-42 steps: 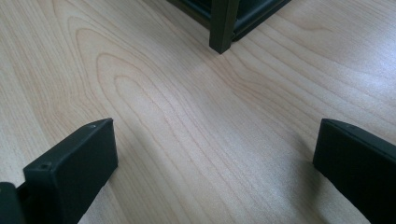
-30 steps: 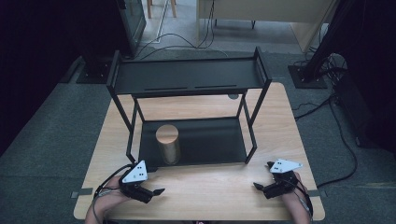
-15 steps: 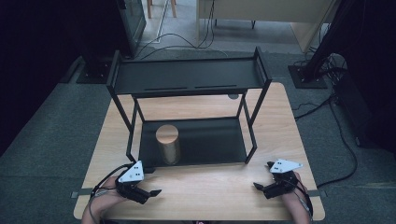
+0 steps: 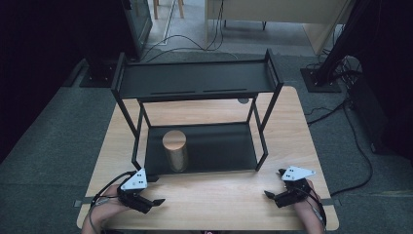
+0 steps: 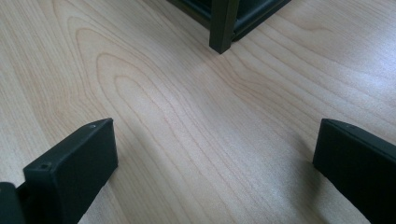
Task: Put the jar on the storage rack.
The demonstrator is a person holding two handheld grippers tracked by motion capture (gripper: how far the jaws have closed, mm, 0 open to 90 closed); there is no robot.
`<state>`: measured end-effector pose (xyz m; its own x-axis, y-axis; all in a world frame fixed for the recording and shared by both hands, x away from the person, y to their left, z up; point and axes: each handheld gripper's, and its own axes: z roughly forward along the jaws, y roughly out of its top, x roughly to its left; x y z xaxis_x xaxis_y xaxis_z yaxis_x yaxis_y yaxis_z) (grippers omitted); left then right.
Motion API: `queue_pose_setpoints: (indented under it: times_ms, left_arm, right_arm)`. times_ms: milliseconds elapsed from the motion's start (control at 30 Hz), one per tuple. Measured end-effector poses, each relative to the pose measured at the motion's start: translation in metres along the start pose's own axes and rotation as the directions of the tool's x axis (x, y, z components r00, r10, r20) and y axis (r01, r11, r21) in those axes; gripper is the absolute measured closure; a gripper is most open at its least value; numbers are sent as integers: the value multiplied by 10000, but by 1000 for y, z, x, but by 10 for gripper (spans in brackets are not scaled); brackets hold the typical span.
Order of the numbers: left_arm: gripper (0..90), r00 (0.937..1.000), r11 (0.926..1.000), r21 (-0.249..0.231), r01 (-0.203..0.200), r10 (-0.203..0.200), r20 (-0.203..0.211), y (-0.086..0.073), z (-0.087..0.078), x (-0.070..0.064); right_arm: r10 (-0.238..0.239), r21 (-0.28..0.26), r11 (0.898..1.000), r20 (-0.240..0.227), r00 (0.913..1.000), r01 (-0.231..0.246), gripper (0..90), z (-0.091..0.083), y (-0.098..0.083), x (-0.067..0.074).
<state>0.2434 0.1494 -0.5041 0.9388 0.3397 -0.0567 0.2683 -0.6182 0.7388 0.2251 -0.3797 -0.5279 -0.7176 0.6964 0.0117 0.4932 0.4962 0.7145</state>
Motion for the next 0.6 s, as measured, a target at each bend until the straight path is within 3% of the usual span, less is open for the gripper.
queue_pose_setpoints:
  times_ms: [600]
  left_arm:
    - [201,9999,9996,270,124,-125,36,-9,-5,4]
  right_arm:
    - [-8,-2,10000,-3,10000,8,0,0,0,0]
